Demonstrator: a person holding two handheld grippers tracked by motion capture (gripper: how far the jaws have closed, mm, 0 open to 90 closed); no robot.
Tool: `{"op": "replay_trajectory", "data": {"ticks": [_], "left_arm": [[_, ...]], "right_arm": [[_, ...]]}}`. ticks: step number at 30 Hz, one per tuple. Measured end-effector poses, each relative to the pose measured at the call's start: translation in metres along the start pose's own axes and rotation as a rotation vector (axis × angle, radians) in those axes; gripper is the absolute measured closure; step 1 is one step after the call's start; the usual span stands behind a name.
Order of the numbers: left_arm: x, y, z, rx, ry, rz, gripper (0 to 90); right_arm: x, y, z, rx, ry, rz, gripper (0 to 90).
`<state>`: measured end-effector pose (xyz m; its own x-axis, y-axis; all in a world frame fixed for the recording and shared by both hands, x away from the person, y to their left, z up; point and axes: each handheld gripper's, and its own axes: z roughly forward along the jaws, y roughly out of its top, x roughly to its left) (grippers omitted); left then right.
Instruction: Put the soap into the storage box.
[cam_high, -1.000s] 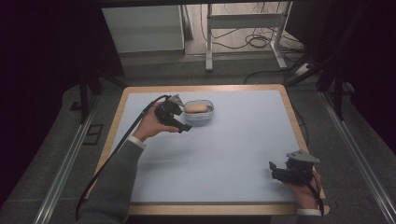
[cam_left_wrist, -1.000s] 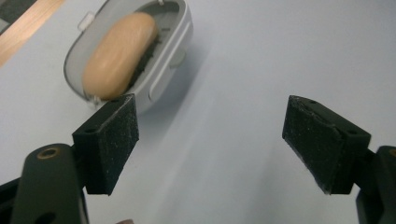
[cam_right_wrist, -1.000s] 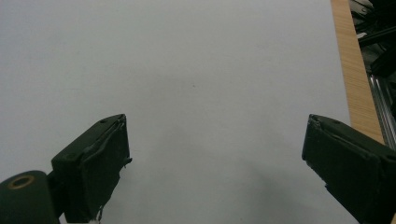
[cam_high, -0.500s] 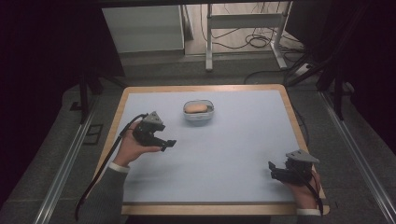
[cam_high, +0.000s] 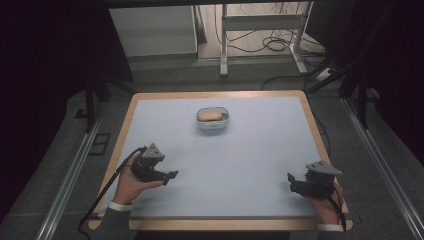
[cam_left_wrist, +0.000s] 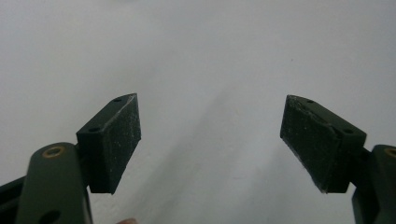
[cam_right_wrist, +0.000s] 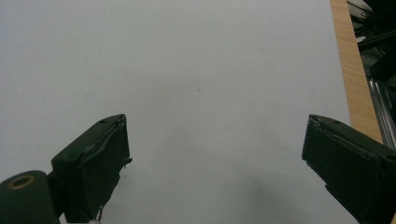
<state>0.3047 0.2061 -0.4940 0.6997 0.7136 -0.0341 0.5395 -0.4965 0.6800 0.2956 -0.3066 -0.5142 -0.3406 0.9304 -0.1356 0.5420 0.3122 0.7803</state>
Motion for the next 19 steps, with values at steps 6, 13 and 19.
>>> {"op": "replay_trajectory", "data": {"ticks": [6,13,19], "left_arm": [[0.0045,-0.0058,-0.0008,-0.014,-0.005,-0.034,20.6],[0.0037,-0.0073,0.0013,-0.029,-0.034,-0.045,20.4],[0.0030,-0.0077,0.0030,-0.020,-0.033,-0.045,20.3]], "right_arm": [[0.0016,0.0009,0.0004,-0.002,0.000,-0.003,7.2],[0.0013,0.0021,-0.0019,-0.011,0.003,-0.005,7.3],[0.0014,0.0030,-0.0021,-0.018,0.007,-0.005,7.2]]}}
